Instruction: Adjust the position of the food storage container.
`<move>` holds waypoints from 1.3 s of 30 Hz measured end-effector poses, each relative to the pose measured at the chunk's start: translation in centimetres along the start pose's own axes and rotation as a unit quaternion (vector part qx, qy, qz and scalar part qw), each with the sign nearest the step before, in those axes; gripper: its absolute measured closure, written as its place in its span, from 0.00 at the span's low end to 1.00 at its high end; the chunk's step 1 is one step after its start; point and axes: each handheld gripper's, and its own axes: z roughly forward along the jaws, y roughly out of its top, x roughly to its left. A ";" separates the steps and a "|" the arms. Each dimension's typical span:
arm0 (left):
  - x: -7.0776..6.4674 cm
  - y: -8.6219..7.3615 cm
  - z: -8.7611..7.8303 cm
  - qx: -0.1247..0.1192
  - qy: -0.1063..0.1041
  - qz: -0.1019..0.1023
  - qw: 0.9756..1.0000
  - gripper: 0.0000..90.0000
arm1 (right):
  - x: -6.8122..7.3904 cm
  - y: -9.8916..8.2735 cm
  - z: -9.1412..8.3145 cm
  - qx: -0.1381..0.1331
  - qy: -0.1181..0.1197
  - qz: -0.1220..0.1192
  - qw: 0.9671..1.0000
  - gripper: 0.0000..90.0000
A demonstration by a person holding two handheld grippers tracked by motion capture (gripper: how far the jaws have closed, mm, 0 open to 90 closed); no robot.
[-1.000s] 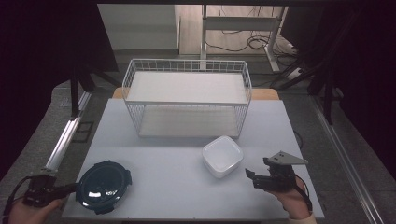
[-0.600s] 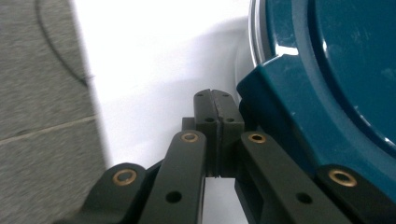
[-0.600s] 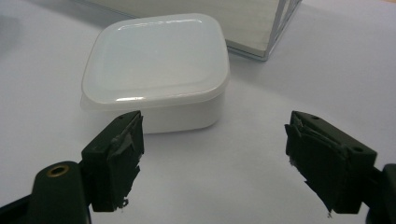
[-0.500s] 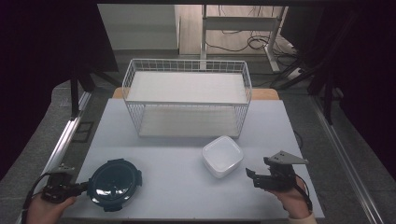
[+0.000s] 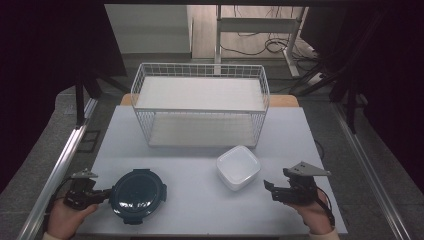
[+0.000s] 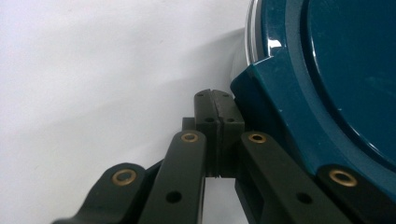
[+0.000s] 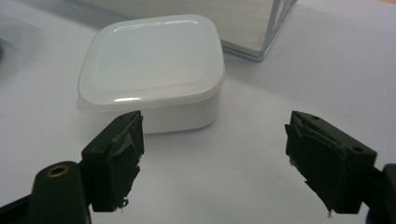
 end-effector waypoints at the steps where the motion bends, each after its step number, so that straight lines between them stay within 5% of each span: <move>1: 0.0 0.1 0.1 0.001 -0.002 0.002 1.000 1.00 | 0.0 0.0 0.0 -0.002 -0.002 0.001 1.000 0.21; 17: -2.2 1.6 1.7 0.010 -0.025 0.027 0.999 1.00 | -0.5 0.1 -0.4 -0.013 -0.008 0.024 1.000 0.21; 33: -4.9 3.1 3.1 0.028 -0.061 0.057 0.996 1.00 | -0.6 -0.1 -0.2 -0.007 -0.009 0.033 0.999 0.21; 39: -6.5 3.5 3.9 0.037 -0.082 0.073 0.993 1.00 | -0.5 -0.1 -0.1 -0.007 -0.007 0.032 0.999 0.21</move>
